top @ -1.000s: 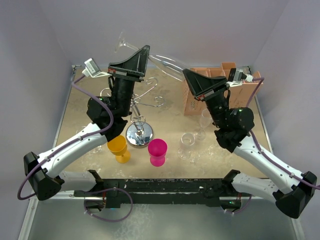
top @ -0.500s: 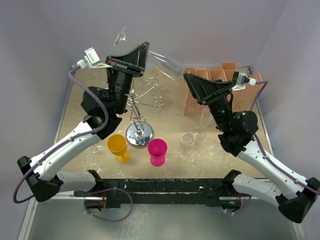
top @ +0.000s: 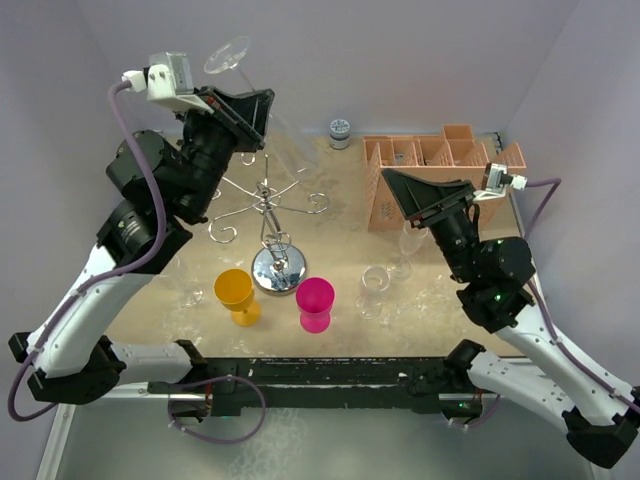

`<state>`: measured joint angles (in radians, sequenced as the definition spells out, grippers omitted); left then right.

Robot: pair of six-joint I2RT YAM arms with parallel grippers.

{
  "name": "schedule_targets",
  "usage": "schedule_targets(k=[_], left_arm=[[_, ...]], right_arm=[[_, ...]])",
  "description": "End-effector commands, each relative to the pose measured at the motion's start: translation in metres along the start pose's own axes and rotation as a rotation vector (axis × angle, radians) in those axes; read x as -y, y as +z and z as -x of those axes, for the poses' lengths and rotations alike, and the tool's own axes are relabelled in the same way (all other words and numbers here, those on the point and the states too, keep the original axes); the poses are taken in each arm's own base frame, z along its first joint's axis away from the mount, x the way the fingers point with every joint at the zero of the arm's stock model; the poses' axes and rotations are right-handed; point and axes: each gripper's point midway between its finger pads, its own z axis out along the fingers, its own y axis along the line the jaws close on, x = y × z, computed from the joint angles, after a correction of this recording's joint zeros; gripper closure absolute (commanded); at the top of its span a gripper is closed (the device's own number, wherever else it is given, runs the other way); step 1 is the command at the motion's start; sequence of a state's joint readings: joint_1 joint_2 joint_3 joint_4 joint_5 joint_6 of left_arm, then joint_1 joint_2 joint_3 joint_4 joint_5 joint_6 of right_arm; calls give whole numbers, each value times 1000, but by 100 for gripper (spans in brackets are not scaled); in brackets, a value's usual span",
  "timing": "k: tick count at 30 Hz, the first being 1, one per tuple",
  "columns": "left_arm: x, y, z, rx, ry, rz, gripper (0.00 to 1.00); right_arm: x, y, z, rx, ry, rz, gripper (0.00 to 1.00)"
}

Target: Place the wine glass upside down on the wine glass rack

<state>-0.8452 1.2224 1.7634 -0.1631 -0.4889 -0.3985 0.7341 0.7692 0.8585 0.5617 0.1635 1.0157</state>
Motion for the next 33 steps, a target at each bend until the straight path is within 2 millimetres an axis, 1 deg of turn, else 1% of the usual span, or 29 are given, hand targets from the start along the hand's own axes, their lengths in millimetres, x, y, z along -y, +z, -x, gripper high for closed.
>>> schedule_targets(k=[1, 3, 4, 6, 9, 12, 14, 16, 17, 19, 20, 21, 22, 23, 25, 28, 31, 33], left_arm=[[-11, -43, 6, -138, 131, -34, 100], [-25, -61, 7, -161, 155, -6, 100], [-34, -70, 6, -171, 174, 14, 100], [-54, -87, 10, -158, 199, 71, 100], [-91, -111, 33, -59, 216, 210, 100], [-126, -135, 62, 49, 235, 381, 100], [-140, -147, 77, 95, 252, 453, 100], [-149, -153, 80, 112, 279, 494, 100], [-153, -155, 78, 112, 296, 511, 100], [-167, -162, 68, 129, 294, 568, 100], [-171, -162, 61, 136, 290, 571, 100], [-178, -162, 42, 112, 324, 578, 100], [-185, -164, 32, 107, 339, 597, 100], [-192, -167, 23, 98, 352, 622, 100], [-205, -174, 9, 79, 369, 667, 100], [-211, -177, -8, 61, 378, 655, 100], [-212, -173, -30, 13, 420, 613, 100], [-222, -174, -42, -2, 440, 666, 100]], right_arm=[[2, -9, -3, -41, -106, -10, 29], [6, -12, -7, -66, -129, -25, 30], [6, -12, -7, -69, -146, -25, 30], [7, -12, -4, -66, -199, -28, 30], [13, -9, -1, -53, -270, -46, 30], [20, -6, -2, -41, -303, -52, 30], [26, -5, -4, -37, -322, -59, 30], [33, -4, -7, -38, -350, -70, 30], [36, -4, -7, -36, -361, -75, 30], [40, -6, -5, -20, -376, -79, 30], [42, -7, -2, -5, -381, -88, 30], [45, -9, 2, 15, -383, -110, 31], [54, -11, 6, 30, -385, -164, 31], [60, -13, 10, 42, -376, -204, 31], [64, -17, 12, 52, -336, -235, 31], [70, -23, 14, 71, -316, -256, 32], [70, -27, 13, 78, -306, -240, 33], [71, -28, 13, 80, -313, -234, 33]])
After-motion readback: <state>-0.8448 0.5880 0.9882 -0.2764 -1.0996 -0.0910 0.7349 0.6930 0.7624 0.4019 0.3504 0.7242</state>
